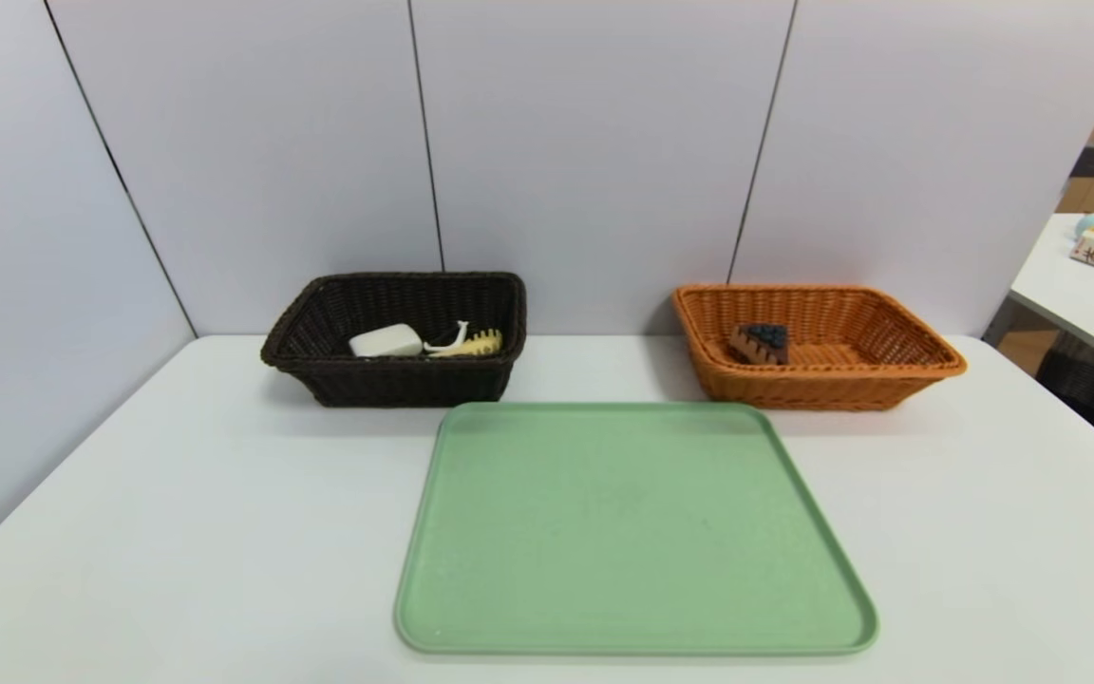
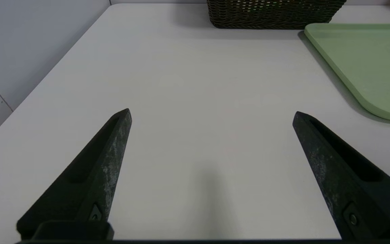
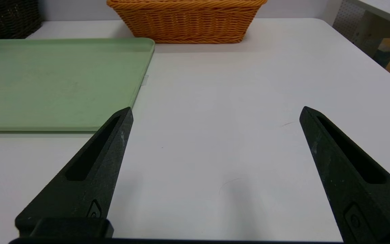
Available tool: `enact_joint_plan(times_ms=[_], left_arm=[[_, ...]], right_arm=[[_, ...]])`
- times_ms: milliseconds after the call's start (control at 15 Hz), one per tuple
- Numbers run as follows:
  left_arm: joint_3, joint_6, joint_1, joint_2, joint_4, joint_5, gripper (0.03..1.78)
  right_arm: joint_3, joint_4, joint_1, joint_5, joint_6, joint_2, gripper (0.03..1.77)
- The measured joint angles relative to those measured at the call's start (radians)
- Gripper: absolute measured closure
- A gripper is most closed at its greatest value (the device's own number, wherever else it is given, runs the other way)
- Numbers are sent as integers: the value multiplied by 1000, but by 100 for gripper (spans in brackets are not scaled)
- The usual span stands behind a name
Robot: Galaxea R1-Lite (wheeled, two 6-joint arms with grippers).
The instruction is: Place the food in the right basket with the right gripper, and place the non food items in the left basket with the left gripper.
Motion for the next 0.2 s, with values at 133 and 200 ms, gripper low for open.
enact_joint_plan(times_ms=[133,200], left_arm=[[0,11,0,0,-6,0,12],[0,12,0,0,-6,0,12]], right_arm=[[0,-1,0,0,0,0,10],[0,0,0,0,0,0,10]])
